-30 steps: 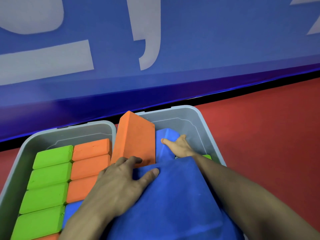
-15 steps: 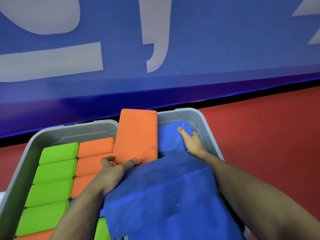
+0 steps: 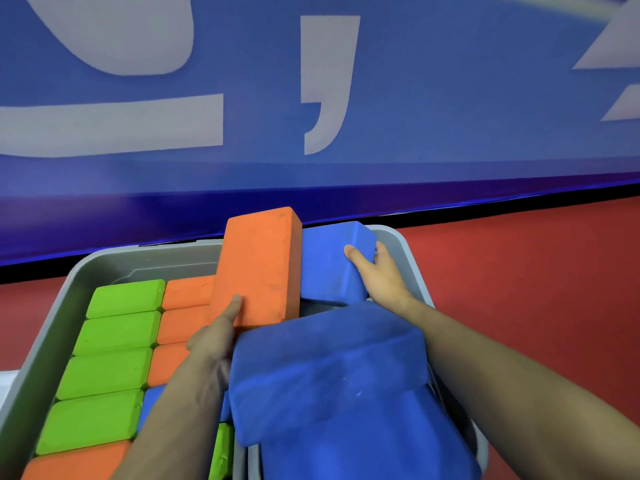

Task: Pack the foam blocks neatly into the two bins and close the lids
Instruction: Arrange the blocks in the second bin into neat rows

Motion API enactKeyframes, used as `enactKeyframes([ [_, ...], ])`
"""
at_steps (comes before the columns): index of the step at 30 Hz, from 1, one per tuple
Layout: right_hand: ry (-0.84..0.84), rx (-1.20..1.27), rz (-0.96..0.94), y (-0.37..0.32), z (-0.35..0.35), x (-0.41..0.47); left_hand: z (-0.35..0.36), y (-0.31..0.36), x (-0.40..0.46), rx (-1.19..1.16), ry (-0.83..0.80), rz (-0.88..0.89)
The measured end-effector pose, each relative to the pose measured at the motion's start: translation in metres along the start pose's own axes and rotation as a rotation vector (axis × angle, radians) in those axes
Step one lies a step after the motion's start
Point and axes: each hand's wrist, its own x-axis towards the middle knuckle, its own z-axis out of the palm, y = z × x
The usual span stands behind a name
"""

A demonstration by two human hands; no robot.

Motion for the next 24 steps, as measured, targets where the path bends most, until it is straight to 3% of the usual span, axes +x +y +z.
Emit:
enactKeyframes([
  [5,-0.089,-0.067,-0.063,-0.012,-0.003,-0.005,0.028,0.016,-0.075,-0.056,-0.085,-0.032],
  [10,0.029,-0.181,-0.097,-0.018,-0.007,-0.010,0.027,0.023,-0.071,-0.231,-0.048,0.084],
  [14,0.349,-0.376,-0.171,-0.033,-0.009,-0.030,0.029,0.027,-0.071,-0.188,0.182,0.400],
  [16,0.431,-0.475,-0.159,-0.036,-0.014,-0.032,0.030,0.027,-0.077,-0.127,0.217,0.604],
  [21,0.305,-0.731,-0.294,-0.027,-0.023,-0.023,0.029,0.029,-0.082,0.182,0.251,0.961],
  [24,0.097,-1.038,-0.422,-0.028,-0.036,-0.008,0.029,0.028,-0.083,0.351,0.173,1.115],
])
